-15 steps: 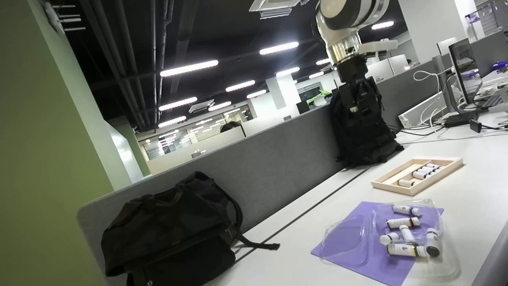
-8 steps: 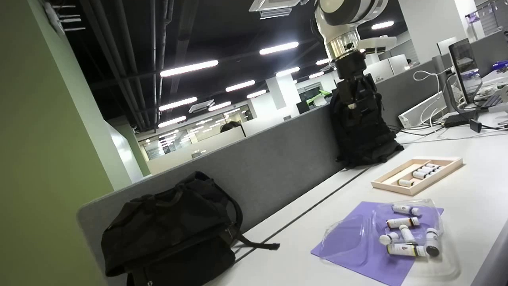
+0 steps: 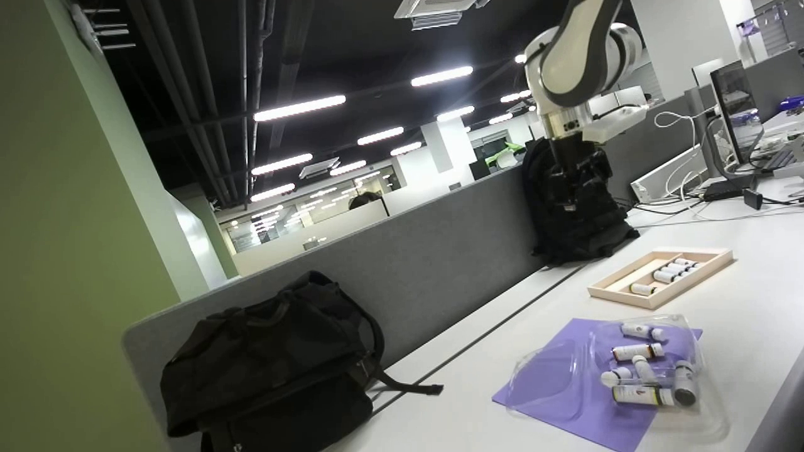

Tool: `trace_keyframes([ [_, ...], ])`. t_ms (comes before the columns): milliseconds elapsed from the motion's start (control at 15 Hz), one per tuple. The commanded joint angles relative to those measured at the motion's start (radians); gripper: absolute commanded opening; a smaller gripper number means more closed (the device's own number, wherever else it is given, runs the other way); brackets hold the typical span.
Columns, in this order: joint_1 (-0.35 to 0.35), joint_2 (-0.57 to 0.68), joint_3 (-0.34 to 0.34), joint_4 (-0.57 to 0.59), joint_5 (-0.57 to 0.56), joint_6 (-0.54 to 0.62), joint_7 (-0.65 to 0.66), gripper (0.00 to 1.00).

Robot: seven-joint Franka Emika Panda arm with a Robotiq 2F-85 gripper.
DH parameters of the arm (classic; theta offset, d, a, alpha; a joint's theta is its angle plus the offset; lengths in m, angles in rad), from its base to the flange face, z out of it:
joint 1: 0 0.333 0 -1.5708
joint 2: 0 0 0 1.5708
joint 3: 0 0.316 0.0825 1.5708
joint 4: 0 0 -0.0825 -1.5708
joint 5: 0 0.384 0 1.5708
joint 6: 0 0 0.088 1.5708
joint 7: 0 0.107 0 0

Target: Put one of the objects on the bottom part of the tray

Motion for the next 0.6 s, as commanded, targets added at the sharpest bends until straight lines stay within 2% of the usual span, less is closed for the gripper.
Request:
trace_keyframes([
  [0, -0.058, 0.126, -0.007, -0.016, -0.195, 0.142, 0.224, 1.0],
  [133, -0.057, 0.192, -0.031, -0.017, -0.285, 0.165, 0.33, 1.0],
  [200, -0.045, 0.228, -0.044, -0.014, -0.294, 0.171, 0.354, 1.0],
  [267, -0.031, 0.267, -0.054, -0.004, -0.271, 0.169, 0.354, 1.0],
  [333, -0.024, 0.295, -0.041, 0.003, -0.151, 0.121, 0.231, 1.0],
  [400, -0.019, 0.245, -0.066, -0.02, -0.216, 0.153, 0.267, 1.0],
  [533, -0.004, 0.293, -0.067, -0.017, -0.157, 0.149, 0.229, 1.0],
])
